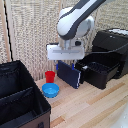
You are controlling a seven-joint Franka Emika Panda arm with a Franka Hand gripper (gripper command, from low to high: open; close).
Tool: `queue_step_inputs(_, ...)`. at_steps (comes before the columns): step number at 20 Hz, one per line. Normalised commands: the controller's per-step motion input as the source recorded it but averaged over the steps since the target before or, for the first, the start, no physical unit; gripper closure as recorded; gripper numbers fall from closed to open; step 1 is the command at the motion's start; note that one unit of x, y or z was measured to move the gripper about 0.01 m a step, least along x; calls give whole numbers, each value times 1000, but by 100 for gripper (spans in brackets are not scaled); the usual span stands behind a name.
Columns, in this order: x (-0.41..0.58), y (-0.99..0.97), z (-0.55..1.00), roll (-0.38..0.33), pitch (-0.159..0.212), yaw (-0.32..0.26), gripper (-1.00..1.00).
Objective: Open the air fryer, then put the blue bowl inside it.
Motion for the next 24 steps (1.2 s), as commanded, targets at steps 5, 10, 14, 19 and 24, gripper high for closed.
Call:
queue_step_inputs(5,238,158,-374,-85,-35,102,-100)
queue_step_inputs(10,295,19,-317,-79,-30,90,-100)
queue_step_inputs(14,326,0,-263,-63,-13,106,-100)
queue_step_inputs(19,291,10,-297,-44,-6,110,-100)
queue_step_inputs(24,50,-3,-275,-52,0,88,-100)
